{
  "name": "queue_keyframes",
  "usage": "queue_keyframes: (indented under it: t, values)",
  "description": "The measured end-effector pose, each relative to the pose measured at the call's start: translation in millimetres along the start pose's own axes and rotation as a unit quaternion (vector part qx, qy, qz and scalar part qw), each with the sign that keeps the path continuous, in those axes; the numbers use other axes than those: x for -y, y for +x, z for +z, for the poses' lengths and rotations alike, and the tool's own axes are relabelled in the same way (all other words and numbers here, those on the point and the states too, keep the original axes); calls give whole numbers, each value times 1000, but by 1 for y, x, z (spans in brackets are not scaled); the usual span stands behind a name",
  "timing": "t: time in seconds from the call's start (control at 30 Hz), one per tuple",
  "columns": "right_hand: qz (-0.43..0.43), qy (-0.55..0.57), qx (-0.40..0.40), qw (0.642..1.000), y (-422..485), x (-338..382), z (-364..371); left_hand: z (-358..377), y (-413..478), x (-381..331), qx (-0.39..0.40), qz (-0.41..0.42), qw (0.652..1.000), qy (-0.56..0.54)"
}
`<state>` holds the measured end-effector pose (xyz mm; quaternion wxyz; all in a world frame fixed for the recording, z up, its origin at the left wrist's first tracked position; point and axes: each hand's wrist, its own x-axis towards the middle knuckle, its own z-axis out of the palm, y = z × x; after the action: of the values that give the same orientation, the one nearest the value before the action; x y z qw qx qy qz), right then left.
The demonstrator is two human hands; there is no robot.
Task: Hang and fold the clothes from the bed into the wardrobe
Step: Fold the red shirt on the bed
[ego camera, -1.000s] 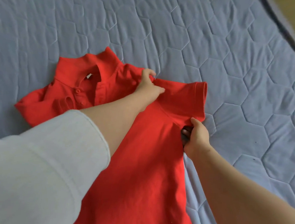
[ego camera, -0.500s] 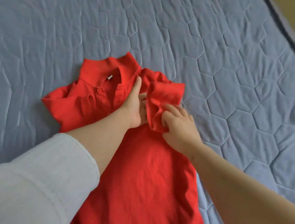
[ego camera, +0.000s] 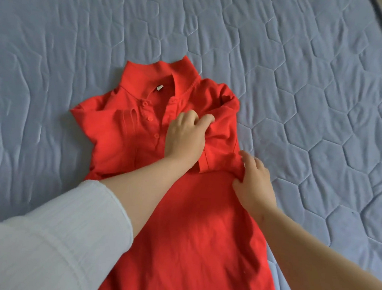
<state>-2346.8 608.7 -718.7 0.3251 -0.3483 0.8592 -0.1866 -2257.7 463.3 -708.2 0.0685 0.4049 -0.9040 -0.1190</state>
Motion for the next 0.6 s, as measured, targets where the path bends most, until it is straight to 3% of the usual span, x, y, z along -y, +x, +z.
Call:
queue_keyframes:
  t: [0.07,0.17,0.23,0.33,0.47,0.6]
  values:
    - [58,68,-17,996,-5,-1,1,4,-3,-5,123,22,991,-37]
    - [98,81,9,992,-18,-15,3,10,1,-14,292,-67,951,-78]
    - [129,100,23,986,-29,-28,2,13,5,-21,311,-78,945,-60]
    - [158,102,34,982,-45,-47,2,14,12,-31,305,-11,952,29]
    - [167,96,67,979,-56,-62,1,18,24,-41,214,49,966,137]
    - [152,64,172,971,-69,-78,-1,28,31,-53,293,-14,952,87]
